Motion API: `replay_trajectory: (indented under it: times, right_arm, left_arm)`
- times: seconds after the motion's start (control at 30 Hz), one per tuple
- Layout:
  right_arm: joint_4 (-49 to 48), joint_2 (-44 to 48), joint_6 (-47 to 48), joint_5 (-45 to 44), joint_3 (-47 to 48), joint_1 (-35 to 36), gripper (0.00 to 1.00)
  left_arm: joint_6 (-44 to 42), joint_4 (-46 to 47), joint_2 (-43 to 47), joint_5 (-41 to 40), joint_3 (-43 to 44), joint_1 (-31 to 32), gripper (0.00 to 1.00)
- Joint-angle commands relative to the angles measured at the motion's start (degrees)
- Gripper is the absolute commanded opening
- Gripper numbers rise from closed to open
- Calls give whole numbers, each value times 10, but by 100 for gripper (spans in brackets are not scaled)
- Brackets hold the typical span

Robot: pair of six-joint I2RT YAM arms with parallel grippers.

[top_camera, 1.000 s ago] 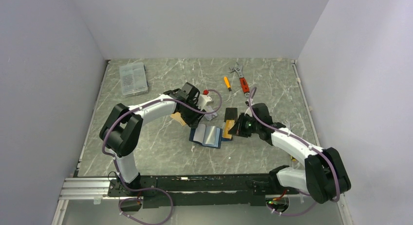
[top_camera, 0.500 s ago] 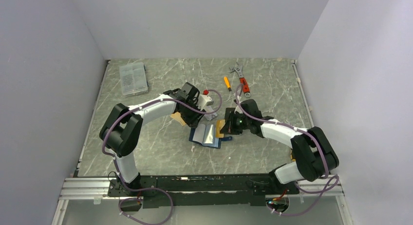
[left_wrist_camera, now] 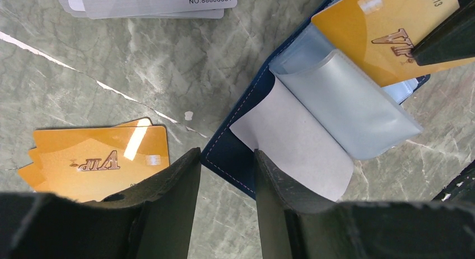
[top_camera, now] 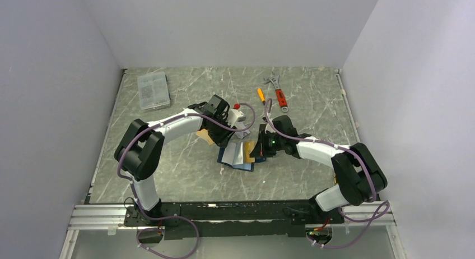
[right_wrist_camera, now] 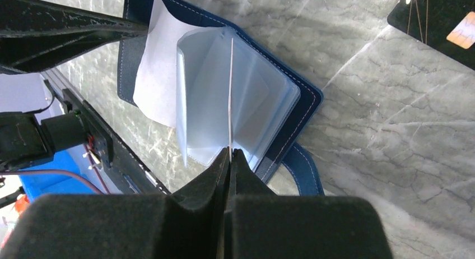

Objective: Put the credit cards into the card holder
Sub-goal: Open the card holder at the center of the board.

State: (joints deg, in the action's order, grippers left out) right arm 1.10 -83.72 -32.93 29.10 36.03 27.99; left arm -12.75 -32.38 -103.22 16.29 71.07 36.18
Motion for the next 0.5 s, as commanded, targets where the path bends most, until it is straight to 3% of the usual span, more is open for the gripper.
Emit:
replay_trajectory:
  times: [0.0,0.2,0.47]
  right_arm:
    - [28,14,38,-1,26,7,0]
    - [106,-3,109,0,77,34,0]
    - [154,-30,133,38,134,53,0]
  left_arm:
    - [-5,0,6,16,16,-2,45]
    - [-6,-1,5,13,19,-2,44]
    - [-7,-5,8,15,26,-2,44]
